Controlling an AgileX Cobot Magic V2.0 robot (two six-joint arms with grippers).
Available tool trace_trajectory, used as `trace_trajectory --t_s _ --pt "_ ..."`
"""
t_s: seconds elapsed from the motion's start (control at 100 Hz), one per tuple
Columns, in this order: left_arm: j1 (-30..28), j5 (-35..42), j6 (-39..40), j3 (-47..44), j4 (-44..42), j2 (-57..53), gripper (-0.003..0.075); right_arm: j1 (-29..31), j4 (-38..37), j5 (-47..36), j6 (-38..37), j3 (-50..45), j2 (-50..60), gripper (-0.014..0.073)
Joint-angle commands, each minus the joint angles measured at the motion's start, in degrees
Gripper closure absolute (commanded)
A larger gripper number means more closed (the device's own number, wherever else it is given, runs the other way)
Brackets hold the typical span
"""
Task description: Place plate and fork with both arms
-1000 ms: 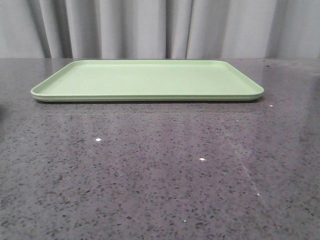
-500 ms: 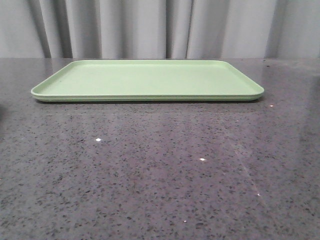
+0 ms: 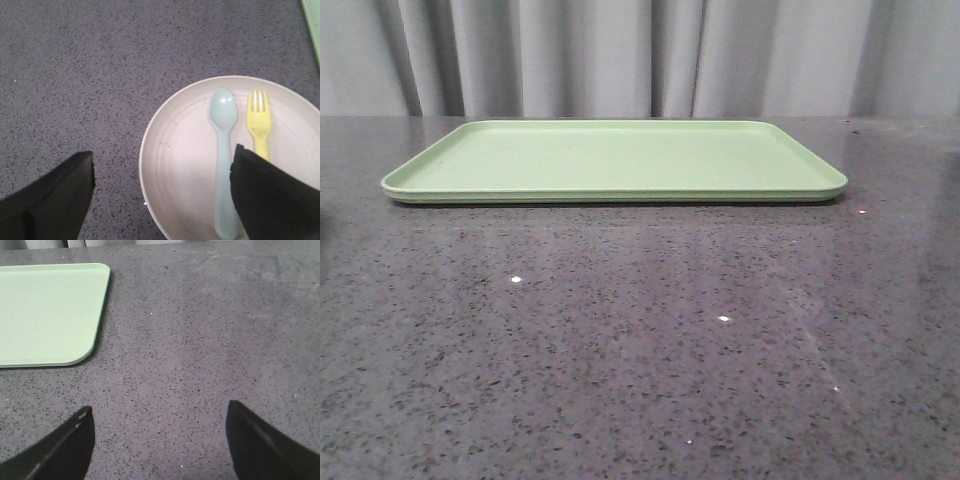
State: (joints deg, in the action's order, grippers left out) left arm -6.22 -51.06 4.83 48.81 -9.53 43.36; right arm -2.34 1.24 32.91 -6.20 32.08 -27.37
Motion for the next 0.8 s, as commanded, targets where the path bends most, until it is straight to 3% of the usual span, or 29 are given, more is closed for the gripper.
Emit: trace_trajectory --t_s 0.0,0.29,0.46,0.79 --pt "-2.33 4.26 0.74 2.58 -0.89 2.91 0.0195 0.16 -0.76 -3.51 0.53 1.89 -0.74 0.0042" --pt "-12.09 10.21 -5.19 3.26 7.91 14.1 0.0248 0.16 -0.81 -2.97 0.53 1.89 -0.74 0.0042" --pt "-17.31 9.92 -13.48 4.39 19.19 22.22 0.0248 0.16 -0.81 -2.66 0.53 1.89 -0.74 0.0042" --pt "-18.03 5.67 -19.15 6.98 20.98 31.86 0.0249 0.16 -0.86 -2.65 0.53 1.89 -0.74 0.0042"
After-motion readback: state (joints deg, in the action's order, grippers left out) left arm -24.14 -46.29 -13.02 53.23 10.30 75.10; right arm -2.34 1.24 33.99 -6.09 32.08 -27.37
